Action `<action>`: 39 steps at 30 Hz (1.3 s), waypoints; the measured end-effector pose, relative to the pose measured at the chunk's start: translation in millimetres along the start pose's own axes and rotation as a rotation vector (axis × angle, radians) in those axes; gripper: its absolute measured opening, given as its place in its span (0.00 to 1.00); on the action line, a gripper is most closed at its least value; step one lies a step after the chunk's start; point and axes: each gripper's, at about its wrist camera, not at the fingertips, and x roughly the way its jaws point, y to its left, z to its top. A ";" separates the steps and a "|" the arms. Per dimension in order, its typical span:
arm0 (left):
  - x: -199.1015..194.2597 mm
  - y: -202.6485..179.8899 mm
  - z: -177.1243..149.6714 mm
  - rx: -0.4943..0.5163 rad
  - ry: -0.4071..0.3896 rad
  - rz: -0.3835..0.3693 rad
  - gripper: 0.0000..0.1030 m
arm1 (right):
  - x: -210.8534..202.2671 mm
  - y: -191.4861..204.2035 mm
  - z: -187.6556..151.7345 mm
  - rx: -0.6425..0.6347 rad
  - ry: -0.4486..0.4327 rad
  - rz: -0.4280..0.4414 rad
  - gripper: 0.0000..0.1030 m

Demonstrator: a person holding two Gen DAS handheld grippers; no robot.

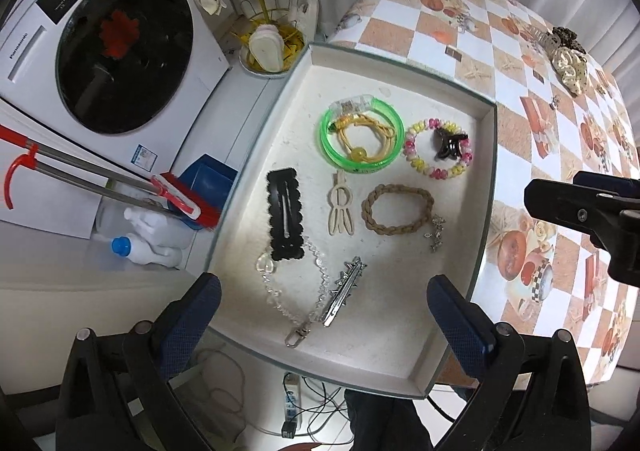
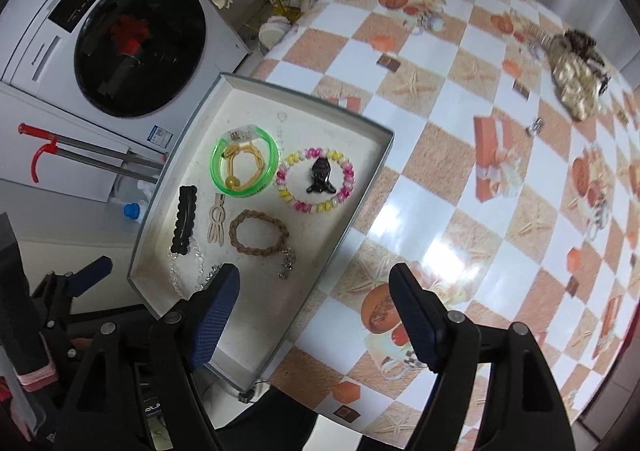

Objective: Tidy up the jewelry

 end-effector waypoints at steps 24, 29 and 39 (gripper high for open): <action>-45.0 9.7 7.1 0.001 -0.060 0.027 1.00 | -49.0 29.4 5.6 -0.126 -0.122 -0.168 0.86; -48.3 10.7 7.9 0.009 -0.063 0.027 1.00 | -52.1 29.9 4.5 -0.119 -0.129 -0.168 0.86; -51.7 7.7 9.5 0.023 -0.071 0.034 1.00 | -53.5 31.6 4.4 -0.120 -0.131 -0.167 0.86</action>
